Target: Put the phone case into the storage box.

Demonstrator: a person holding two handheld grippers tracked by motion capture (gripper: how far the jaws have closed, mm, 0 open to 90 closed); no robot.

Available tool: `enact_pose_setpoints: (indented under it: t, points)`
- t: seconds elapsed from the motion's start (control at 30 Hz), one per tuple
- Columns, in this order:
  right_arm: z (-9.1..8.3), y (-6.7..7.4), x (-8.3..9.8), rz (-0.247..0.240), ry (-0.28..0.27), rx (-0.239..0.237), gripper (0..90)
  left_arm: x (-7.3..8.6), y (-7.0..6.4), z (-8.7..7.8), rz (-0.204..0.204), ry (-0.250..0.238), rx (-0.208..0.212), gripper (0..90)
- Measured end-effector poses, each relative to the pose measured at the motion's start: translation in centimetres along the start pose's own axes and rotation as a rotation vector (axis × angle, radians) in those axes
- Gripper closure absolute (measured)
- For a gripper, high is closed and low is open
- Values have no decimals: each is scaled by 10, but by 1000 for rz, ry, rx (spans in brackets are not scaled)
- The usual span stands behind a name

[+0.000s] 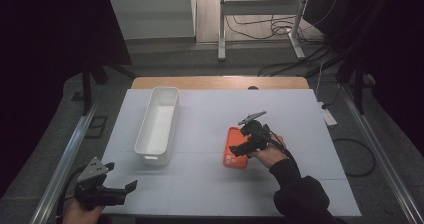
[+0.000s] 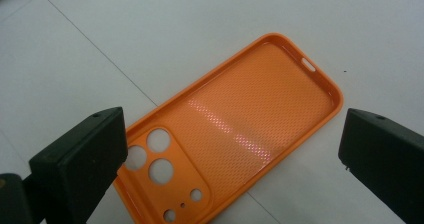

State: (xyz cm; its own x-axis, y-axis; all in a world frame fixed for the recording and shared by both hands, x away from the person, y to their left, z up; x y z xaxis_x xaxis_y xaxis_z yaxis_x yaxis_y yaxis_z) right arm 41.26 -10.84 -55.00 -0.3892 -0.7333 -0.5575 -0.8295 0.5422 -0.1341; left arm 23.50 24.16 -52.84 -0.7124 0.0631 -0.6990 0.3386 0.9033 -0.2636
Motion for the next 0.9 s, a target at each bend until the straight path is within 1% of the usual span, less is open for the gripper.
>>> enact_pose_setpoints:
  t: [0.13, 0.2, 0.3, 0.33, 0.37, 0.43, 0.47, 0.5, 0.53, 0.6, 0.63, 0.67, 0.7, 0.73, 0.83, 0.87, 0.9]
  points:
    - [3, -1, -1, 4, 12, 2, 0, 0, 0, 0, 2, 0, 1, 12]
    - [4, -1, -1, 7, 20, -9, 0, 0, 0, 0, 2, 1, 1, 12]
    - [4, -1, -2, 5, 20, -9, 8, 0, 0, 0, 3, 0, -1, 12]
    - [4, -1, -1, -2, 29, -5, 68, 0, 0, 0, 3, 0, -1, 12]
    - [3, 0, -2, -13, 26, -18, 144, 0, 0, 0, 4, 1, -1, 12]
    - [3, 1, -2, -19, 26, -19, 239, 0, 0, 0, 4, 1, -2, 12]
    - [3, 1, -2, -22, 29, -19, 328, 0, 0, 0, 4, 1, -2, 12]
    - [3, 2, -3, -25, 28, -25, 378, 0, 0, 0, 4, 1, -2, 12]
    - [3, 2, -3, -25, 27, -29, 410, 0, 0, 0, 5, 1, -1, 12]
    - [3, 2, -4, -23, 31, -32, 534, 0, 0, 0, 5, 1, -1, 14]
    - [3, 3, -4, -27, 28, -39, 577, 0, -1, 0, 6, 2, -1, 14]
    - [3, 3, -4, -36, 32, -39, 640, 0, -1, 0, 7, 3, -1, 14]
    - [3, 3, -4, -44, 35, -37, 683, 0, -1, 0, 8, 3, -1, 15]
    - [3, 3, -4, -44, 35, -37, 683, 0, -1, 0, 8, 3, -1, 15]
    - [3, 4, -4, -61, 43, -47, 869, 0, -1, 0, 10, 4, -1, 15]
    - [3, 4, -4, -64, 43, -50, 891, 0, -1, 0, 11, 4, -1, 16]
    - [4, 5, -3, -71, 50, -55, 891, 0, -1, 0, 12, 4, -1, 16]
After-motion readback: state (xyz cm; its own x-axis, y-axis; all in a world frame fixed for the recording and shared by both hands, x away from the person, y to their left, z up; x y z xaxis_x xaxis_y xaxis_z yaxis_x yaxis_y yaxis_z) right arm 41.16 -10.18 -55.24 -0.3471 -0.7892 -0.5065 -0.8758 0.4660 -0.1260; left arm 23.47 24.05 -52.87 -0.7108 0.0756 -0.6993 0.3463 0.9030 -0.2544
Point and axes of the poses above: each handheld gripper's, and its own axes: z roughly forward along the jaws, x roughly out of its underside, y roughly to its left, the point moved 9 cm from there along z, roughly forward along the jaws, and after that the axes turned 14 degrees about -z, right-handed, at the moved point
